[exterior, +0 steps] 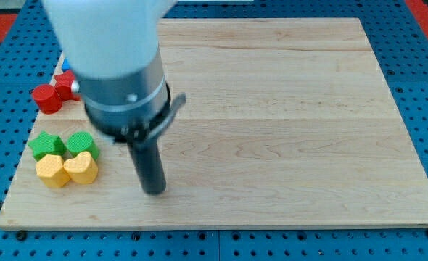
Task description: Place the green circle right to the red star
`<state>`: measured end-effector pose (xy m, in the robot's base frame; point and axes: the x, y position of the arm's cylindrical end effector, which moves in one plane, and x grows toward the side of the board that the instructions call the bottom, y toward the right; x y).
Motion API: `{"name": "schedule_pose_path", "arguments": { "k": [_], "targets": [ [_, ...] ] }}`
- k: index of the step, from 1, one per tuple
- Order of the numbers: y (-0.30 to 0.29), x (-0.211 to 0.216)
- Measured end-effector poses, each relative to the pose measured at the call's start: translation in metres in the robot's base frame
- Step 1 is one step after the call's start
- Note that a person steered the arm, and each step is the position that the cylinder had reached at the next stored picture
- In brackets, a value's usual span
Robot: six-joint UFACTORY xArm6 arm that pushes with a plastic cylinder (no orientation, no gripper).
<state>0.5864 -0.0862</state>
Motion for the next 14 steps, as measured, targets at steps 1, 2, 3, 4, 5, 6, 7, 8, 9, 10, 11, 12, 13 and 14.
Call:
{"name": "schedule_pose_path", "arguments": {
  "k": [1,2,3,4,5,6,7,8,9,10,11,12,13,14],
  "targets": [
    [-0.022,0.032],
    [-0.041,0.032],
    [-0.116,0.032],
    [-0.148,0.022],
    [-0.148,-0.005],
    [-0.136,-0.014],
    [-0.103,-0.026],
    [-0.086,-0.046],
    [-0.086,-0.057],
    [-0.108,-0.032],
    [-0.125,-0.053],
    [-0.125,-0.073],
    [-0.122,-0.101],
    [-0.105,-0.135]
  ]
}}
